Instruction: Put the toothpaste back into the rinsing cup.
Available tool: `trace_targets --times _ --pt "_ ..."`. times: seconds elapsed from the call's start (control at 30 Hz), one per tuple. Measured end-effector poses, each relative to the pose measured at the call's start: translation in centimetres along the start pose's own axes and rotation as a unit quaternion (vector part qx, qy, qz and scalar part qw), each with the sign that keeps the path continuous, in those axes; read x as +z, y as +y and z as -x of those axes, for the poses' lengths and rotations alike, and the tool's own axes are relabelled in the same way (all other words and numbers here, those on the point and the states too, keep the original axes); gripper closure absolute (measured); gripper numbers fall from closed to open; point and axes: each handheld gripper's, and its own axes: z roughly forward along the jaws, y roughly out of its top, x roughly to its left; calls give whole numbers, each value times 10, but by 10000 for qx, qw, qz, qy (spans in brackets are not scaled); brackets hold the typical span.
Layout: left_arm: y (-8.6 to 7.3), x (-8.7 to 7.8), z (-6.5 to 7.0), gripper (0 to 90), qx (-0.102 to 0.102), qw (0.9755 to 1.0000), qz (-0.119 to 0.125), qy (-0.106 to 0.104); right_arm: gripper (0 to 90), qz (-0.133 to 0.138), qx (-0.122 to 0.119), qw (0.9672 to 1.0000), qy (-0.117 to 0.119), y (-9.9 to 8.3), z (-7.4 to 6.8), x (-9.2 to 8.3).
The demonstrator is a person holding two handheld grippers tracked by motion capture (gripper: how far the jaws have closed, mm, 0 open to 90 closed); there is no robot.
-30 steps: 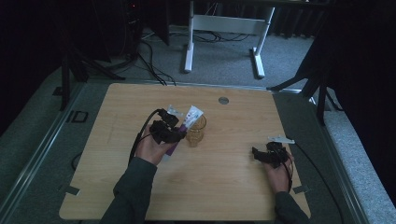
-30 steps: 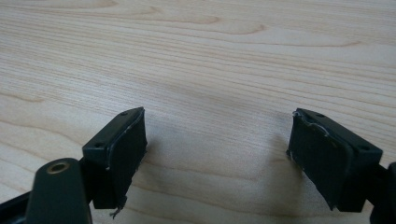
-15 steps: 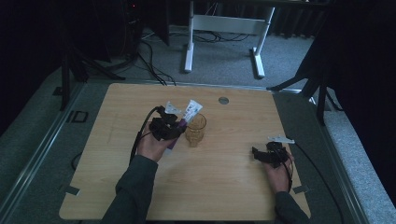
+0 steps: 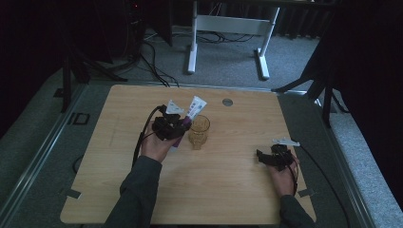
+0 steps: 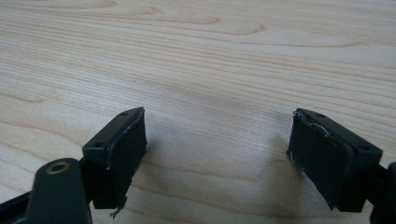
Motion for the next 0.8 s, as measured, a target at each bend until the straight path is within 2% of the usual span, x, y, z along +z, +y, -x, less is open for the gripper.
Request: trace_targets --times 0.33,0.8 --pt "2 3 -5 739 -88 9998 156 8 190 1 1 10000 0 0 0 0" --pt "15 3 -2 739 -79 9993 378 -9 190 2 2 10000 3 0 0 0"
